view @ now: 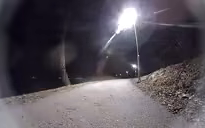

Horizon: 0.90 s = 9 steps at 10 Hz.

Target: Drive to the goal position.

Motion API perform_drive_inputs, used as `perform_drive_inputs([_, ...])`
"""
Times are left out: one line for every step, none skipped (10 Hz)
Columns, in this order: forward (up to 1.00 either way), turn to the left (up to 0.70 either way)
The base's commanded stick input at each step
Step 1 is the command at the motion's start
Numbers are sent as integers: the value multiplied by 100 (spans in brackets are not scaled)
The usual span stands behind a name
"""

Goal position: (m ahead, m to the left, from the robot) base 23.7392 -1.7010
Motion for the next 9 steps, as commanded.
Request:
perform_drive_inputs([0,0])
perform_drive_inputs([0,0])
perform_drive_inputs([0,0])
perform_drive_inputs([0,0])
perform_drive_inputs([38,0])
perform_drive_inputs([70,0])
perform_drive_inputs([70,0])
perform_drive_inputs([70,0])
perform_drive_inputs([70,0])
